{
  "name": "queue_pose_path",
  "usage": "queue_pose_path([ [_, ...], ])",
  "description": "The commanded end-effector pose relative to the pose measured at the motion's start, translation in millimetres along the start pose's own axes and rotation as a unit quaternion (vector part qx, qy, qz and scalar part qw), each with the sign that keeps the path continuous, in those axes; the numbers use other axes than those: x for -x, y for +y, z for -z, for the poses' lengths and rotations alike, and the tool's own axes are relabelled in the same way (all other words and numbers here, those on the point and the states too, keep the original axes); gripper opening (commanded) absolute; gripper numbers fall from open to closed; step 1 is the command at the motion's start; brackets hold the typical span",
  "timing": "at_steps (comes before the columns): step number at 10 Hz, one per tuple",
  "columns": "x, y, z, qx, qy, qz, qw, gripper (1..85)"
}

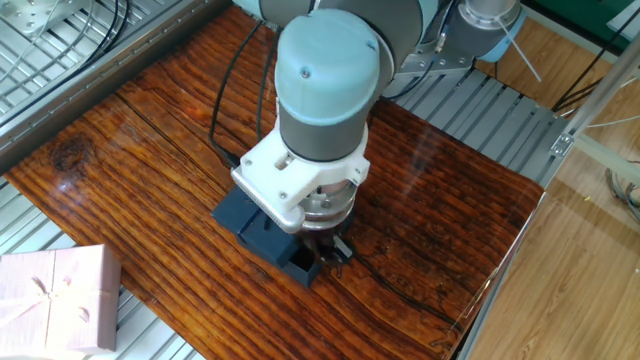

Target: Cover the box

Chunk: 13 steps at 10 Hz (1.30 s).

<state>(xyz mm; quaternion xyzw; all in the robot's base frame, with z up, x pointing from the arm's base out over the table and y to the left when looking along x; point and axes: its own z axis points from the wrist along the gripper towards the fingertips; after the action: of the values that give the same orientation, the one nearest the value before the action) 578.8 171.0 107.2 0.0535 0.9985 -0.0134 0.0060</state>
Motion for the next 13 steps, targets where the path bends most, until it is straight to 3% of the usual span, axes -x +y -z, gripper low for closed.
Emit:
queue_pose_path([
  [1,4.6,-37.6,10.5,-0.057,0.003,0.051,0.9971,36.7],
  [2,5.7,-43.3,14.1,-0.062,0.003,0.061,0.9962,35.7],
  [3,12.0,-67.2,19.9,-0.105,-0.004,0.088,0.9905,28.7],
  [4,15.4,-91.3,26.5,-0.150,-0.004,0.108,0.9828,10.0],
  [5,16.7,-100.8,29.2,-0.164,-0.006,0.113,0.9799,1.0],
  [6,19.0,-114.6,31.9,-0.177,-0.009,0.133,0.9751,1.0],
  [9,22.3,-161.8,36.6,-0.200,-0.016,0.185,0.9621,1.0],
  [13,14.5,-219.2,21.1,-0.182,-0.014,0.225,0.9570,1.0],
])
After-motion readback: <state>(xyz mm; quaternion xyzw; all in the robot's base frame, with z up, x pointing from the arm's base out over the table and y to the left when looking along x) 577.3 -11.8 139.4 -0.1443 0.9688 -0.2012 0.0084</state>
